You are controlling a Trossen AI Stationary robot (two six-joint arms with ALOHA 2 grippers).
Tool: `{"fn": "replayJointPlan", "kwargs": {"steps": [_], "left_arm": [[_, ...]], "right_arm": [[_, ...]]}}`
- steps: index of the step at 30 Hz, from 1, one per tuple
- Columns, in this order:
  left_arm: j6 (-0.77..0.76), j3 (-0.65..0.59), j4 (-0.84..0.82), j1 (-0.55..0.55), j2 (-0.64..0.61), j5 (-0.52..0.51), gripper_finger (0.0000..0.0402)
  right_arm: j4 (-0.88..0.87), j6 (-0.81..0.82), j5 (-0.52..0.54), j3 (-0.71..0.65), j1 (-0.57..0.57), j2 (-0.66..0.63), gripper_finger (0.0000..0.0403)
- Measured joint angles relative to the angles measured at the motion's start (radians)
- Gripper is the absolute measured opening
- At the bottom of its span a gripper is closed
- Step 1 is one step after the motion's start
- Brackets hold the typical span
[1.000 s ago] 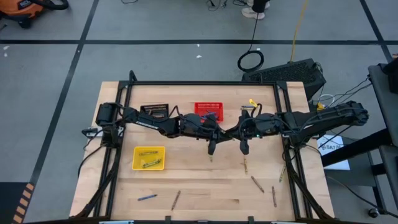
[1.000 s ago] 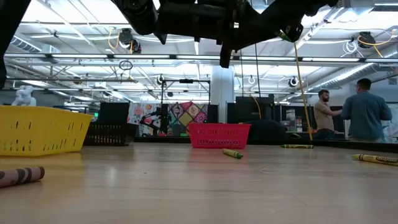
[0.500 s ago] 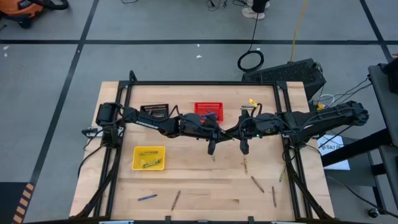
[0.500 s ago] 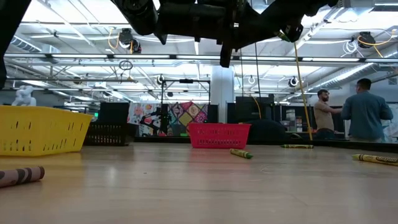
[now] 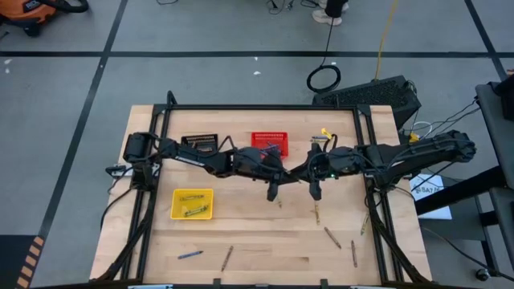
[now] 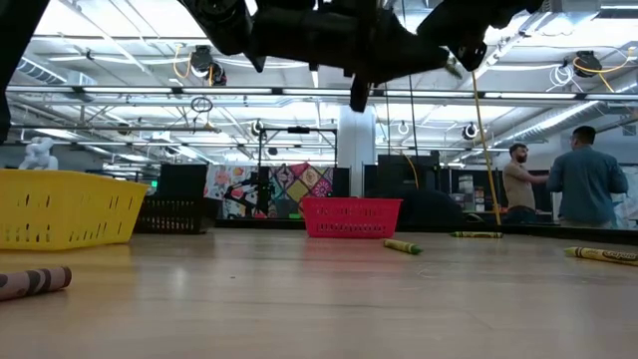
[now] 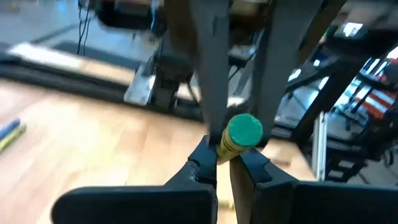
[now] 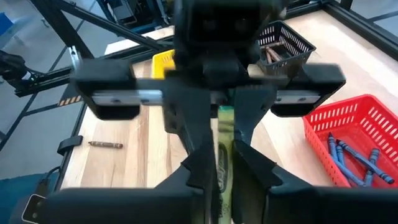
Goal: Sort crayons
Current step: Put the green crayon into the yellow bin
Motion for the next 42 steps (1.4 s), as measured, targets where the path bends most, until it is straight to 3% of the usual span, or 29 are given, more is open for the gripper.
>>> {"fn": "replayJointPlan", "kwargs": {"steps": [12,21,25,31,42], "left_arm": [[0.057,-0.002,-0.304,0.0,-0.034,0.028,0.0011],[0.132,-0.002,-0.85,-0.04,-0.218,-0.089,0.0011],[0.129,-0.002,-1.092,-0.074,-0.273,-0.095,0.0011],[0.033,-0.003,-1.422,-0.155,-0.308,-0.156,0.0011],[-0.183,-0.017,-1.704,-0.302,-0.324,-0.134,0.0011]], "right_arm": [[0.006,0.0,-0.001,0.001,0.0,-0.017,0.0066],[-0.012,0.0,-0.001,0.001,0.0,-0.034,0.0066],[-0.032,0.0,-0.001,0.001,0.0,-0.035,0.0066],[-0.059,0.026,-0.001,0.001,0.0,-0.034,0.0066],[-0.053,0.026,0.001,0.001,0.0,-0.034,0.0066]]}}
